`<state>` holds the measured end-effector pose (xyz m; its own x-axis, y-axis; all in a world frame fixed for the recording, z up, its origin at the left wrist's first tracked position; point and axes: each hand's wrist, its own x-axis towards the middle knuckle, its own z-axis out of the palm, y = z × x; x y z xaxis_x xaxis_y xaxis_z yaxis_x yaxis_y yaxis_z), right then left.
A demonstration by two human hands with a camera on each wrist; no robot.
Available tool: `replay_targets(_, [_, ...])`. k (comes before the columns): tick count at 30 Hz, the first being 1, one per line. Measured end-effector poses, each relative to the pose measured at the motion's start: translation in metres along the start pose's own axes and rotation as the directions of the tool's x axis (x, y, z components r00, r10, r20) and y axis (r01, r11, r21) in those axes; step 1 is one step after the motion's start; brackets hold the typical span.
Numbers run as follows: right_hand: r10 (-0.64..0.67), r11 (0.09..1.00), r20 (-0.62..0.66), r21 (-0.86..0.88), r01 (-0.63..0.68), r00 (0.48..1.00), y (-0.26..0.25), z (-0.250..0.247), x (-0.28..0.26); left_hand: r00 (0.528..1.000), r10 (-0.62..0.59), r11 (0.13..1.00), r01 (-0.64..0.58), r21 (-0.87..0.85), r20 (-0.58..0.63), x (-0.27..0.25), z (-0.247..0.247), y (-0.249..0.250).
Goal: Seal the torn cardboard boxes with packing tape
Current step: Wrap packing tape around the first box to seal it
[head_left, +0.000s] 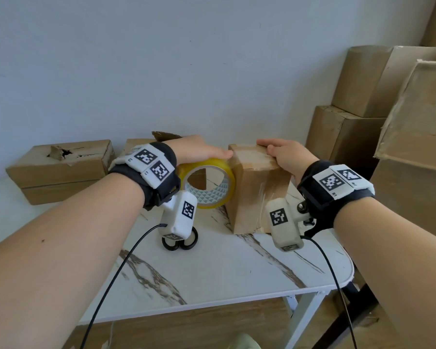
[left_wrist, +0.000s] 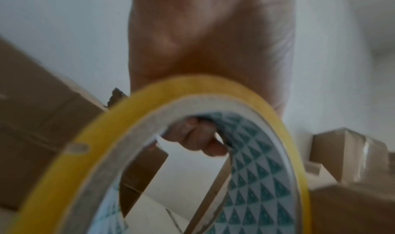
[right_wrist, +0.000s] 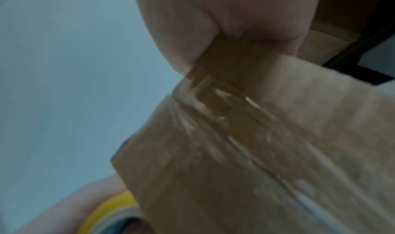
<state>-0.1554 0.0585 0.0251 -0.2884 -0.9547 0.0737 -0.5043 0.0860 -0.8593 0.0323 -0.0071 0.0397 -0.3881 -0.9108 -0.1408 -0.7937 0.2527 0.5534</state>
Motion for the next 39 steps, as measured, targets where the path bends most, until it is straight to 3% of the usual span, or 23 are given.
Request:
replay_targets(3, [-0.042, 0.987, -0.030, -0.155, 0.037, 0.999, -0.006, 0.001, 0.001, 0.997, 0.042, 0.982, -0.029, -0.187, 0.066, -0.005, -0.006, -0.004])
replay_targets(5, [-0.084, 0.955, 0.032, -0.282, 0.089, 0.996, -0.015, 0.002, -0.001, 0.998, 0.037, 0.991, -0.032, -0.126, 0.042, -0.005, -0.006, -0.006])
replay_targets(7, [-0.101, 0.915, 0.174, -0.370, 0.160, 0.980, -0.026, 0.002, -0.007, 0.999, 0.033, 0.995, -0.032, -0.092, 0.017, -0.004, -0.003, -0.007])
replay_targets(9, [-0.080, 0.844, 0.328, -0.481, 0.239, 0.941, -0.039, 0.005, -0.014, 0.999, 0.043, 0.996, -0.042, -0.083, 0.008, -0.004, -0.001, -0.006])
replay_targets(12, [-0.009, 0.726, 0.454, -0.610, 0.318, 0.891, -0.053, 0.014, -0.018, 0.999, 0.048, 0.998, -0.048, -0.032, -0.006, -0.003, -0.001, -0.004])
replay_targets(16, [0.048, 0.540, 0.462, -0.758, 0.367, 0.885, -0.054, 0.024, -0.018, 0.998, 0.052, 0.994, -0.049, -0.098, 0.028, -0.007, -0.006, -0.010])
replay_targets(17, [0.045, 0.535, 0.454, -0.763, 0.363, 0.890, -0.054, 0.025, -0.018, 0.998, 0.044, 0.987, -0.035, -0.156, 0.054, -0.009, -0.008, -0.012])
replay_targets(21, [0.007, 0.667, 0.466, -0.662, 0.343, 0.885, -0.053, 0.022, -0.017, 0.985, 0.057, 0.939, 0.002, -0.345, 0.160, -0.018, -0.013, -0.022])
replay_targets(25, [-0.081, 0.880, 0.424, -0.395, 0.265, 0.902, -0.051, 0.015, -0.015, 0.991, 0.133, 0.856, -0.122, -0.502, -0.015, -0.023, -0.033, -0.020])
replay_targets(27, [-0.090, 0.932, 0.420, -0.286, 0.225, 0.903, -0.048, 0.016, -0.015, 0.987, 0.160, 0.852, -0.146, -0.503, -0.016, -0.026, -0.047, -0.019])
replay_targets(30, [-0.042, 0.890, 0.471, -0.383, 0.247, 0.881, -0.046, 0.018, -0.010, 0.984, 0.175, 0.876, -0.146, -0.460, 0.021, -0.031, -0.052, -0.015])
replay_targets(34, [0.028, 0.788, 0.490, -0.548, 0.283, 0.871, -0.052, 0.016, -0.005, 0.981, 0.186, 0.873, -0.190, -0.450, -0.053, -0.031, -0.045, -0.002])
replay_targets(39, [0.056, 0.830, 0.491, -0.508, 0.233, 0.869, -0.048, 0.006, -0.011, 0.971, 0.213, 0.891, -0.237, -0.386, -0.105, -0.031, -0.046, 0.016])
